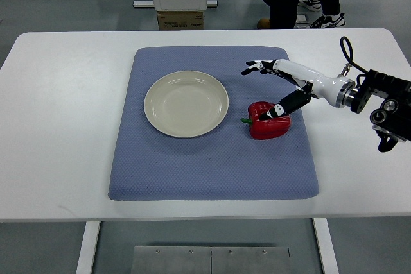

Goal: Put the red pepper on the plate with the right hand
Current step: 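Reach the right hand down over the red bell pepper, then close the right hand fingers around the red pepper and lift it, then carry the pepper with the right hand and lower it onto the plate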

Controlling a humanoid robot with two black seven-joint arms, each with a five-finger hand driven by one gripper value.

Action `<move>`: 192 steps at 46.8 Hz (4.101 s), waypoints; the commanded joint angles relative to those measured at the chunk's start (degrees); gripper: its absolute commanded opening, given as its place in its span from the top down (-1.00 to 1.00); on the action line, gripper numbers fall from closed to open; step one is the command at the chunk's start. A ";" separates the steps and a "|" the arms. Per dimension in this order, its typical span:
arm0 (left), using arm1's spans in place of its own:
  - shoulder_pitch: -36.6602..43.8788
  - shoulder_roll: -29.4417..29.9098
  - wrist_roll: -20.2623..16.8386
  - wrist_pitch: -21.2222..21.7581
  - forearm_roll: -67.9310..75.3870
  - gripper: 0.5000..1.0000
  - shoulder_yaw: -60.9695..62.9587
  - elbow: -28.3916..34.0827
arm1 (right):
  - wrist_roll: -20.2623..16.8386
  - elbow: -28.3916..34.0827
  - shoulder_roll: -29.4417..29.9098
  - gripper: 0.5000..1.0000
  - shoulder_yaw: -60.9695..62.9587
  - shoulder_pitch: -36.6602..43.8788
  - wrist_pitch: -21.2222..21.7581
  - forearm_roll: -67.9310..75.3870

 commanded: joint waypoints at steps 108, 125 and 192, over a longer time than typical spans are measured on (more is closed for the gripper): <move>0.00 0.00 0.00 0.00 -0.02 -1.00 -0.02 0.00 | 1.10 -4.21 1.06 0.41 -8.17 -0.29 -2.74 -3.17; 0.00 0.00 0.00 0.00 0.06 -1.00 -0.02 0.00 | -2.15 -4.03 0.62 1.00 -7.82 2.16 -2.65 -2.55; 0.00 0.00 0.00 0.00 0.06 -1.00 -0.02 0.00 | -15.07 -16.86 30.06 1.00 -7.82 13.42 -4.41 2.28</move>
